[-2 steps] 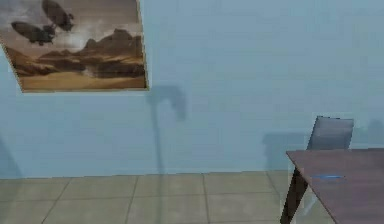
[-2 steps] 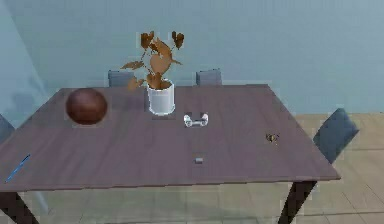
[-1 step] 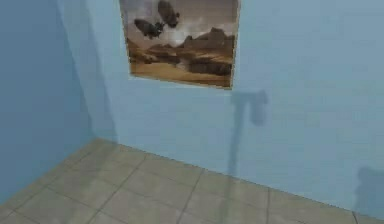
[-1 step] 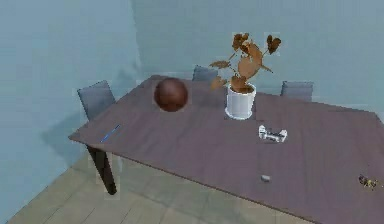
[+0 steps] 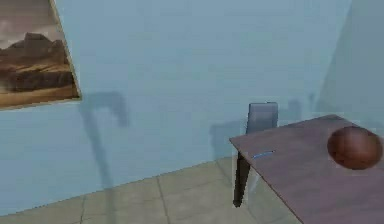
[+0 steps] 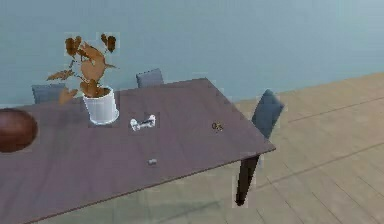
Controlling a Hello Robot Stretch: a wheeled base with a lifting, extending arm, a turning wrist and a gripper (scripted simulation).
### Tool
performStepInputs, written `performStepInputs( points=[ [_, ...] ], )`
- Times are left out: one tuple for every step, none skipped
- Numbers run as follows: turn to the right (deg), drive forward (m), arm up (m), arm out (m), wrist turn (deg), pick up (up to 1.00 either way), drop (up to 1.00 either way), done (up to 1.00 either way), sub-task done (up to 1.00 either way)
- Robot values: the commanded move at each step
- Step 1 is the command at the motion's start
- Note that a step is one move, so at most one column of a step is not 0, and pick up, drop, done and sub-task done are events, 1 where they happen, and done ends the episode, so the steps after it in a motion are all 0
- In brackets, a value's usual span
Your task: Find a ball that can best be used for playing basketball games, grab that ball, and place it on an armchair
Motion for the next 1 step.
performStepInputs(
  points=[
    [0.0, 1.0, 0.0, 0.0, 0.0, 0.0, 0.0, 0.0, 0.0]
  ],
)
